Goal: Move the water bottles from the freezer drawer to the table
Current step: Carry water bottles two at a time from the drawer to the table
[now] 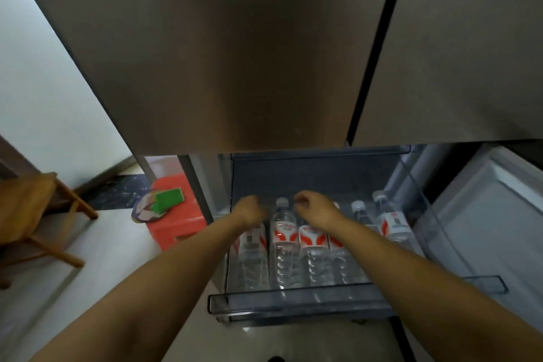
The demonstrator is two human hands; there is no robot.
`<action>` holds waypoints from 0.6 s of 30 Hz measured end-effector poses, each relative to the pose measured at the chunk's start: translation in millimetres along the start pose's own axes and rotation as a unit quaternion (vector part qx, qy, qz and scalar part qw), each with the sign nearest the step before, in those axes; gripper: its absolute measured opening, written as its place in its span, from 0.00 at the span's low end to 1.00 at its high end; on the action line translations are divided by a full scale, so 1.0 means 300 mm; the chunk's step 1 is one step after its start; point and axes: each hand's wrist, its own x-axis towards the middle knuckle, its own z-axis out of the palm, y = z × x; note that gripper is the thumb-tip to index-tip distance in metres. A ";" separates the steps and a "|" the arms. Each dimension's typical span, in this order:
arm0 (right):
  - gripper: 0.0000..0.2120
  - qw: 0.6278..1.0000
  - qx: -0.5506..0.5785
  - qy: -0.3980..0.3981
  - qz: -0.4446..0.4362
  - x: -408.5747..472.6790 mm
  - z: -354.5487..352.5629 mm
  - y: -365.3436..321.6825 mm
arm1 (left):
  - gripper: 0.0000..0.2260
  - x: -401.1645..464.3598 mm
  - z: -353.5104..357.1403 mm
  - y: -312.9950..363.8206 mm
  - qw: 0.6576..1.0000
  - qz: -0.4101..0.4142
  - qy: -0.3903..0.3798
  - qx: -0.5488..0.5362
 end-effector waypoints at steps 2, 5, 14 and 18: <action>0.16 0.999 -0.018 -0.034 0.001 0.056 0.026 -0.007 | 0.16 0.030 0.002 0.005 0.999 -0.019 -0.014 0.024; 0.19 0.996 -0.058 -0.072 -0.009 0.132 0.056 -0.011 | 0.16 0.068 0.021 -0.002 0.998 -0.056 -0.005 0.002; 0.25 0.965 -0.225 -0.135 0.015 0.236 0.150 0.000 | 0.13 0.175 0.059 -0.047 0.994 -0.101 -0.028 -0.019; 0.26 0.977 -0.194 -0.091 0.007 0.220 0.162 0.004 | 0.21 0.165 0.090 -0.058 0.995 -0.099 0.015 -0.010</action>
